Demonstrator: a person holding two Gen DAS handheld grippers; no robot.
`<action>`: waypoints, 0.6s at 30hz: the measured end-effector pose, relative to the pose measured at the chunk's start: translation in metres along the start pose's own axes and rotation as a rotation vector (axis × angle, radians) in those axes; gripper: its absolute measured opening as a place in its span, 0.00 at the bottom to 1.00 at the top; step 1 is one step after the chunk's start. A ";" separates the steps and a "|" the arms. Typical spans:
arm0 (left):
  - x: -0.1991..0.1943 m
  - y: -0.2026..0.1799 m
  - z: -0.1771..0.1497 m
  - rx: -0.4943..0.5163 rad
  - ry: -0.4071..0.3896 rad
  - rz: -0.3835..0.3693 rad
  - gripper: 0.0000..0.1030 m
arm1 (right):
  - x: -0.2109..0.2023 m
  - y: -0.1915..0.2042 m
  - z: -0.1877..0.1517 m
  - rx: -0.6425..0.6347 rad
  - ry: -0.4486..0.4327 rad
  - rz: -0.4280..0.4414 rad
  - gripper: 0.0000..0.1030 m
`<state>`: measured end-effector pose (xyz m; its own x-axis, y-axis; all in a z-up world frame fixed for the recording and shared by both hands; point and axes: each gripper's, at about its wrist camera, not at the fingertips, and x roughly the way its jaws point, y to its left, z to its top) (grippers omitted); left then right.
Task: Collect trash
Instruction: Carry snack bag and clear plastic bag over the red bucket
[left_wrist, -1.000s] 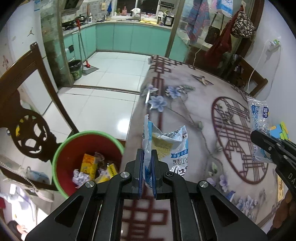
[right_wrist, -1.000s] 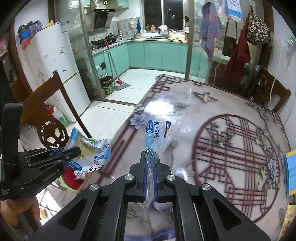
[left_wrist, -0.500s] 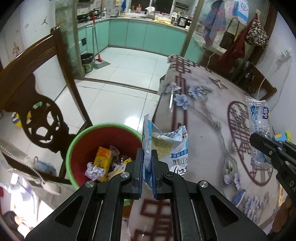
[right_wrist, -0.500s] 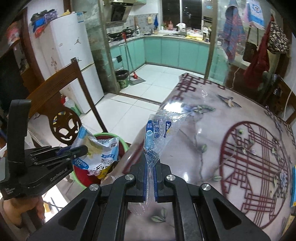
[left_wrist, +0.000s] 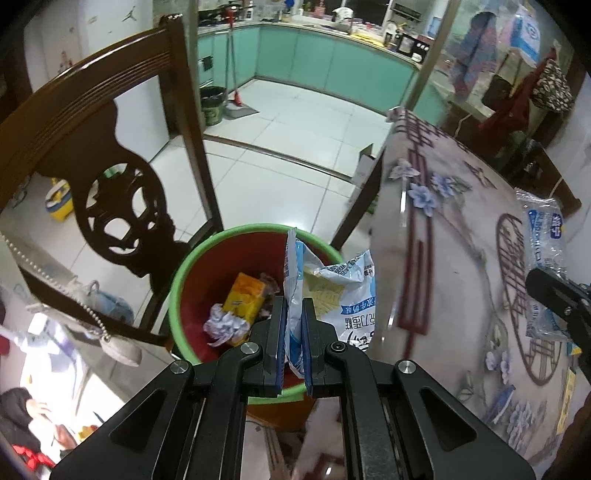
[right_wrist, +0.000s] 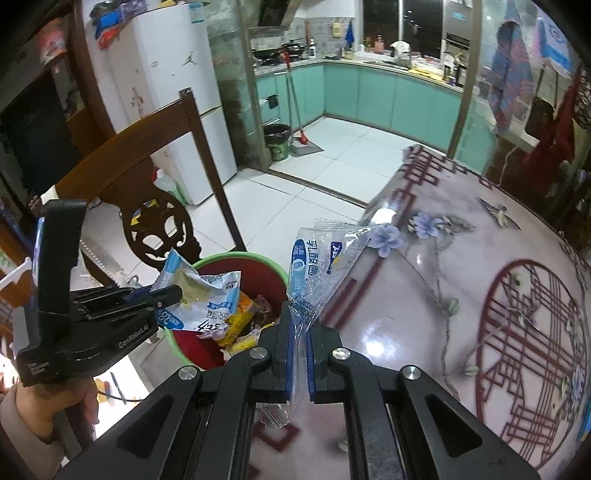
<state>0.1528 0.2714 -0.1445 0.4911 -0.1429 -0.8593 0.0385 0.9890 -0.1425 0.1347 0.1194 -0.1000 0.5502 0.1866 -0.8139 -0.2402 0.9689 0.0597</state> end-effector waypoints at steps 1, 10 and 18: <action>0.002 0.003 0.000 -0.005 0.003 0.004 0.07 | 0.001 0.002 0.001 -0.006 0.001 0.003 0.04; 0.008 0.013 0.003 -0.007 0.011 0.024 0.07 | 0.015 0.020 0.009 -0.049 0.014 0.035 0.04; 0.018 0.022 0.007 -0.016 0.026 0.032 0.07 | 0.035 0.027 0.011 -0.047 0.050 0.062 0.04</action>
<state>0.1686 0.2909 -0.1597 0.4687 -0.1125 -0.8762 0.0093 0.9924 -0.1224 0.1566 0.1544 -0.1204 0.4929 0.2369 -0.8372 -0.3108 0.9467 0.0849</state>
